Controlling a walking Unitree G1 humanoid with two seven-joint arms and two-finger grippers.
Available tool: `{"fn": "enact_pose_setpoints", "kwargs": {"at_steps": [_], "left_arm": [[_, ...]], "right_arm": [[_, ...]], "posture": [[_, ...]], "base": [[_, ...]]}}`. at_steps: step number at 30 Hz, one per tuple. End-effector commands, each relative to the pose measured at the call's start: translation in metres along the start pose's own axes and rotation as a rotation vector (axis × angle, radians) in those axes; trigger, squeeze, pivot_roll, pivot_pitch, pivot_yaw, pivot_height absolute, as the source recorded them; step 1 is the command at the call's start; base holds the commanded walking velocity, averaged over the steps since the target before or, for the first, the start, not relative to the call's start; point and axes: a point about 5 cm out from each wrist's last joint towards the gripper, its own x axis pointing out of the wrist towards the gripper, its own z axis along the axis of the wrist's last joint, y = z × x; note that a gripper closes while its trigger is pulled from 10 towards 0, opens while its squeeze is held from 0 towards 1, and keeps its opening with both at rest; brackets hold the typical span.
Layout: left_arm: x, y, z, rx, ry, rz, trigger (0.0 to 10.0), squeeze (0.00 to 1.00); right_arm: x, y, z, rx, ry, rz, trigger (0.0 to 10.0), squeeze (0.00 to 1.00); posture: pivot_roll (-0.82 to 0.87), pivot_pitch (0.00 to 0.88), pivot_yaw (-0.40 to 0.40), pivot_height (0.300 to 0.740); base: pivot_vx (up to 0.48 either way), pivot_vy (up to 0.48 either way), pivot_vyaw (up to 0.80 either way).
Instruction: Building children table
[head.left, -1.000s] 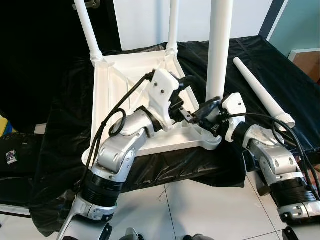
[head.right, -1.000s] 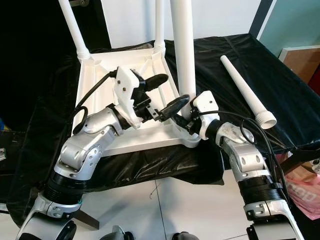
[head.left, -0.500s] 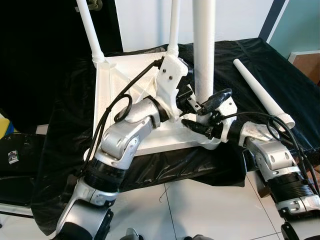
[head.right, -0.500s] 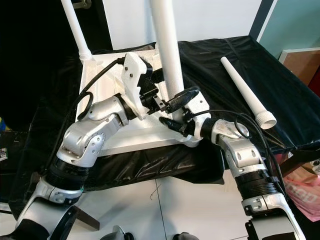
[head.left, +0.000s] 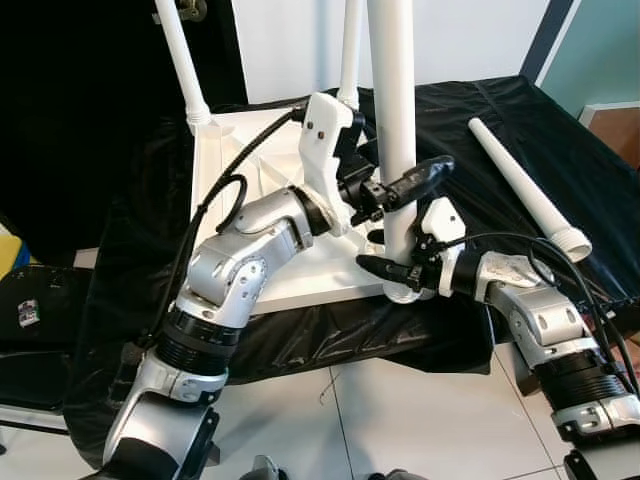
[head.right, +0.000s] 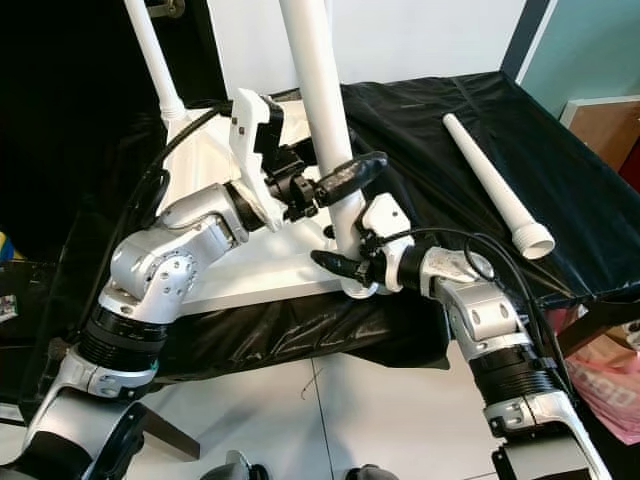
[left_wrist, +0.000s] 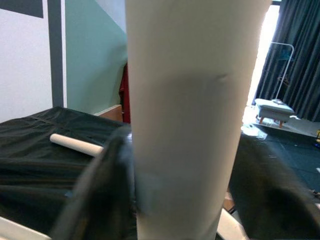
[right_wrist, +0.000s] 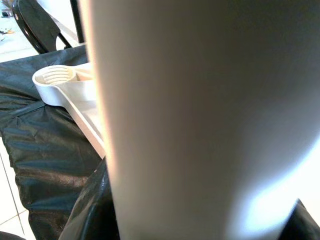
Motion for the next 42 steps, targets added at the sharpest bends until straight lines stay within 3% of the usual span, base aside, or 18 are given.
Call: {"fn": "enact_pose_setpoints", "kwargs": {"at_steps": [1, 10, 11, 12, 13, 14, 18, 22, 23, 33, 39, 42], "left_arm": [[-0.001, -0.02, 0.008, 0.021, -0.007, -0.358, 0.0, 0.0], [0.0, -0.019, 0.009, 0.041, 0.008, -0.343, 0.0, 0.0], [0.002, -0.018, 0.011, 0.054, 0.015, -0.32, 5.7, 0.0], [0.004, -0.015, 0.012, 0.084, 0.022, -0.274, 10.0, 0.0], [0.006, -0.013, 0.013, 0.106, 0.026, -0.242, 10.0, 0.0], [0.008, -0.007, 0.016, 0.118, 0.027, -0.179, 10.0, 0.0], [0.009, 0.002, 0.021, 0.125, 0.029, -0.079, 10.0, 0.0], [0.016, 0.012, 0.031, 0.096, 0.022, 0.073, 10.0, 0.0], [0.018, 0.015, 0.034, 0.087, 0.017, 0.124, 10.0, 0.0], [0.021, 0.027, 0.046, 0.079, -0.013, 0.343, 10.0, 0.0], [0.025, 0.027, 0.047, 0.108, -0.02, 0.449, 10.0, 0.0], [0.028, 0.025, 0.046, 0.116, -0.006, 0.469, 10.0, 0.0]], "right_arm": [[0.001, 0.002, 0.003, -0.009, -0.001, 0.016, 10.0, 0.0], [0.002, -0.001, 0.005, -0.001, -0.013, -0.003, 10.0, 0.0], [0.003, -0.002, 0.007, 0.001, -0.022, -0.018, 10.0, 0.0], [0.006, -0.003, 0.008, 0.014, -0.032, -0.039, 10.0, 0.0], [0.007, -0.004, 0.009, 0.024, -0.038, -0.053, 10.0, 0.0], [0.01, -0.003, 0.012, 0.021, -0.052, -0.071, 10.0, 1.0], [0.016, 0.0, 0.017, 0.022, -0.077, -0.084, 10.0, 1.0], [0.024, -0.002, 0.023, 0.008, -0.119, -0.19, 10.0, 1.0], [0.027, -0.003, 0.025, 0.01, -0.131, -0.235, 10.0, 0.0], [0.047, 0.003, 0.027, 0.017, -0.146, -0.443, 10.0, 0.0], [0.062, 0.006, 0.025, 0.051, -0.128, -0.695, 10.0, 0.0], [0.065, 0.005, 0.025, 0.05, -0.123, -0.754, 10.0, 0.0]], "posture": [[-0.02, 0.073, 0.014, 0.74], [-0.01, 0.067, 0.011, 0.74], [0.0, 0.063, 0.009, 0.74], [0.0, 0.061, 0.009, 0.74], [0.0, 0.061, 0.009, 0.74], [0.0, 0.059, 0.005, 0.74], [0.01, 0.059, 0.0, 0.74], [0.02, 0.061, -0.006, 0.74], [0.02, 0.064, -0.009, 0.74], [0.05, 0.08, -0.019, 0.74], [0.07, 0.081, -0.026, 0.74], [0.08, 0.082, -0.028, 0.74]], "base": [[0.0, 0.0, 0.0], [0.0, 0.0, 0.0], [0.0, 0.0, 0.0], [0.0, 0.0, 0.0], [0.0, 0.0, 0.0], [0.0, 0.0, 0.0], [0.0, 0.0, 0.0], [0.0, 0.0, 0.0], [0.0, 0.0, 0.0], [0.0, 0.0, 0.0], [0.0, 0.0, 0.0], [0.0, 0.0, 0.0]]}}
